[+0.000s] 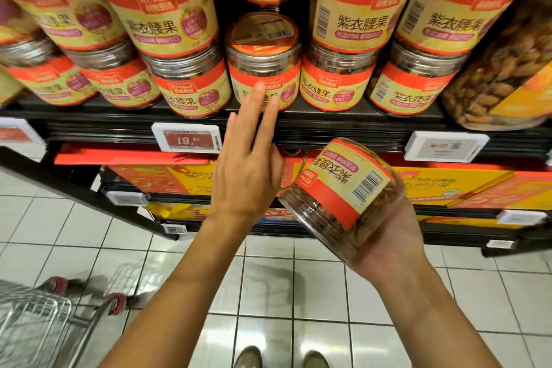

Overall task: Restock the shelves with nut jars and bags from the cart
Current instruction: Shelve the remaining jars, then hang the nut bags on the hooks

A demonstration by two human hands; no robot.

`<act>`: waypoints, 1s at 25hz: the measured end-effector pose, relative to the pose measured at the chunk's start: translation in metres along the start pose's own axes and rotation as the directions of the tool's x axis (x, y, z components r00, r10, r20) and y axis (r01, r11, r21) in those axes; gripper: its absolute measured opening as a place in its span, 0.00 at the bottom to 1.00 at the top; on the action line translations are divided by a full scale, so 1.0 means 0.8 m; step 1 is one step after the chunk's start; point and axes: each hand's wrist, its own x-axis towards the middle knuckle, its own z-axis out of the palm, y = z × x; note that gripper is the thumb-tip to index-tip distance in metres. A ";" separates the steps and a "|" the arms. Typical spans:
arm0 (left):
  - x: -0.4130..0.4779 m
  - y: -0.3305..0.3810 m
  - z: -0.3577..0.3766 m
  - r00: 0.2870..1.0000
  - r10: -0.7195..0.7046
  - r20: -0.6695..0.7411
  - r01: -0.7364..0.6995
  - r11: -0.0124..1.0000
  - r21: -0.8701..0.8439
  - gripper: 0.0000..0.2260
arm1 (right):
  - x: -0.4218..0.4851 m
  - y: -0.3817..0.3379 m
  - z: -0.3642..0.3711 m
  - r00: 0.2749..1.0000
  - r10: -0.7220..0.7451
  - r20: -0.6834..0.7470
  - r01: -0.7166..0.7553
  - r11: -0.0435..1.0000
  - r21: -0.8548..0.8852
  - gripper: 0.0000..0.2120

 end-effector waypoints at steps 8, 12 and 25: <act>-0.030 0.035 -0.067 0.685 -0.649 0.331 0.668 0.376 -0.642 0.13 | -0.006 -0.011 0.013 0.987 -0.161 0.010 0.161 0.987 -0.008 0.31; -0.046 0.059 -0.102 0.146 -0.319 0.936 0.739 -0.594 -0.318 0.35 | -0.015 -0.008 0.045 0.905 -0.398 0.150 0.415 0.903 -0.110 0.29; 0.017 0.039 -0.103 0.705 -0.602 0.374 0.571 0.170 -0.803 0.29 | -0.055 0.030 0.057 0.811 -0.478 0.338 0.579 0.574 -0.579 0.19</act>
